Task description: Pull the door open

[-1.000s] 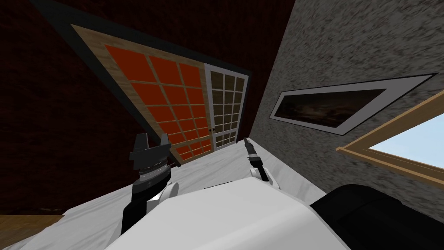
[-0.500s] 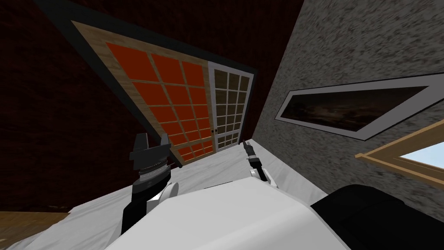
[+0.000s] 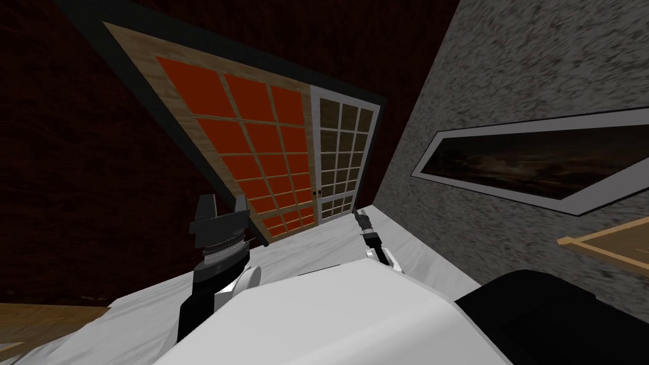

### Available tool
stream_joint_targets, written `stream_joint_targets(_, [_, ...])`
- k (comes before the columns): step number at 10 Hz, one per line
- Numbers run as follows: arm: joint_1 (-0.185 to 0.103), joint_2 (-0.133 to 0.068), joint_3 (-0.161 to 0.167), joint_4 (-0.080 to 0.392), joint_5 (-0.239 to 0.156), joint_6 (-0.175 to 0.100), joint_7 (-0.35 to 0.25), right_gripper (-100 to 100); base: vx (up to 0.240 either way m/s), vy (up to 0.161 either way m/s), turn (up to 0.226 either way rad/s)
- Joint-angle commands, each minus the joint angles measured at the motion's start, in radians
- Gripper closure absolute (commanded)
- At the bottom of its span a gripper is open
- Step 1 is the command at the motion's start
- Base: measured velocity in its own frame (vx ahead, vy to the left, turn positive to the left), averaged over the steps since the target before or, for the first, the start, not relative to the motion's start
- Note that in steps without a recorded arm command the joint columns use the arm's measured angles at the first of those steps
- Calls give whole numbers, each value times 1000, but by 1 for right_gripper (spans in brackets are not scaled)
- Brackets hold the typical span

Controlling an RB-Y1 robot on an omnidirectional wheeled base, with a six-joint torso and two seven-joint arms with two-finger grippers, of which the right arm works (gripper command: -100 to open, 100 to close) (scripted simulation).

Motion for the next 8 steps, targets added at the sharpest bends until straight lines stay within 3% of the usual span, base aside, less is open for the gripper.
stream_joint_targets(1, [-14, -2, -8, 45, 16, -14, 33, -100, 95, 43, 50])
stream_joint_targets(3, [-22, -3, -12, 71, 26, -22, 51, -100, 89, 39, 37])
stream_joint_targets(8, [-62, -6, -34, 203, 75, -64, 142, -100, 99, 44, 55])
